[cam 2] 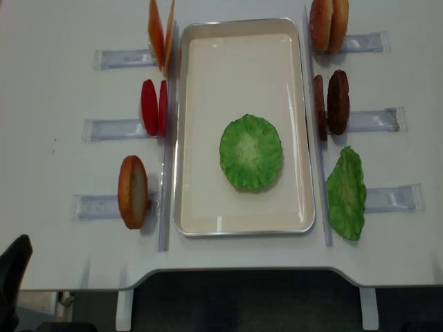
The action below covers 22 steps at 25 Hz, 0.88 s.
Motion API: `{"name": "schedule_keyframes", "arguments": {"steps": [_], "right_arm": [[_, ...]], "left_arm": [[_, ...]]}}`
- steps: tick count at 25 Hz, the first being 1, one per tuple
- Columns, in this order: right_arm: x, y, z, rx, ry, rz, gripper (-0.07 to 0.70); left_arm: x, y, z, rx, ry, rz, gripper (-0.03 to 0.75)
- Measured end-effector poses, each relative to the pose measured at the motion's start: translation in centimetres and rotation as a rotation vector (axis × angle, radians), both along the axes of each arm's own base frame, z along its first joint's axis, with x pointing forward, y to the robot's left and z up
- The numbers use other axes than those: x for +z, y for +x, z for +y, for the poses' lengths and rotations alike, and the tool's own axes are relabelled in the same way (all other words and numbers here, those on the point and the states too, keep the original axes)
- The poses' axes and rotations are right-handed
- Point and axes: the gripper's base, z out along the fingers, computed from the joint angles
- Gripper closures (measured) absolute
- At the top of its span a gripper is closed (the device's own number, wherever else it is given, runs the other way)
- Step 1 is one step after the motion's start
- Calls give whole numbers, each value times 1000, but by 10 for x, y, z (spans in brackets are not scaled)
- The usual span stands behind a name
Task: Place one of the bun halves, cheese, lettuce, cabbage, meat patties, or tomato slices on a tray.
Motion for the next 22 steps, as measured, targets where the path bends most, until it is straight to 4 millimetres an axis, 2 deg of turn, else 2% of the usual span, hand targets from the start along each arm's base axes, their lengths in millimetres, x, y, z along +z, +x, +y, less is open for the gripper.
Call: {"name": "schedule_keyframes", "arguments": {"steps": [22], "right_arm": [[-7,5,-1,3,-14,-29,111]], "left_arm": [[0,0,0,0,0,0,137]]}}
